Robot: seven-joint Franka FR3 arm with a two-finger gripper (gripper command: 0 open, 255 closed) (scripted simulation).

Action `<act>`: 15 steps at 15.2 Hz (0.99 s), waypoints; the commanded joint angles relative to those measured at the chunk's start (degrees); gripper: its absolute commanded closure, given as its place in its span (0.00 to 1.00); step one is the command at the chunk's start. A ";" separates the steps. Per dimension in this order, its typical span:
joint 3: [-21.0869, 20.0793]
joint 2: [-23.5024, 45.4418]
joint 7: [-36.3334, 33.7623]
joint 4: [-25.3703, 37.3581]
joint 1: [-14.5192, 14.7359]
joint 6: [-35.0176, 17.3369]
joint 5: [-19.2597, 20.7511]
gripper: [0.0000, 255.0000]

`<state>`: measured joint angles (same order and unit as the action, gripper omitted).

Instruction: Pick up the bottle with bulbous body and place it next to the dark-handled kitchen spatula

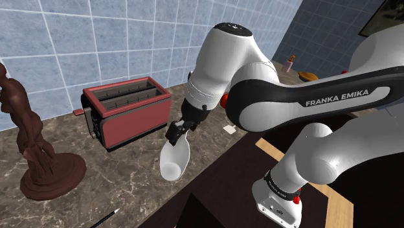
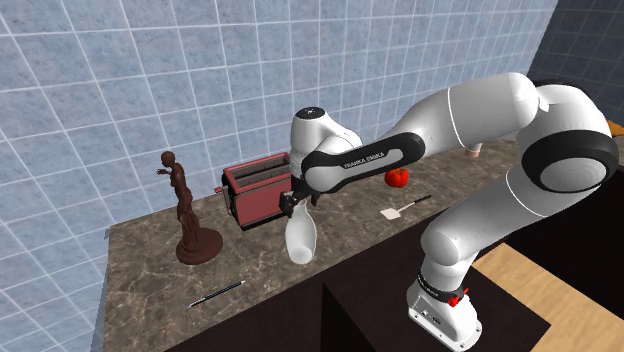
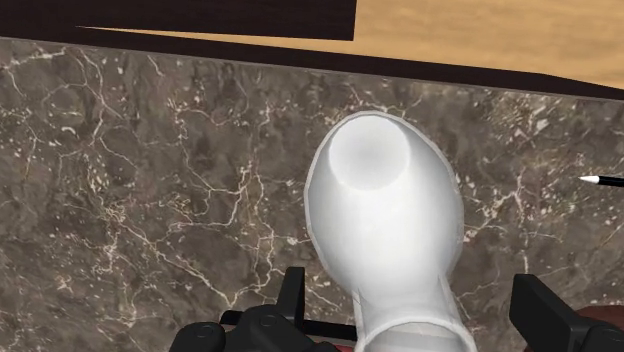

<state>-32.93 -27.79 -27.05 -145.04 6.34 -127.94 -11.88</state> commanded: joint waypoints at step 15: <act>1.18 -1.66 0.50 2.68 0.16 4.29 0.06 1.00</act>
<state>-32.12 -28.98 -26.79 -142.84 6.46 -124.58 -11.81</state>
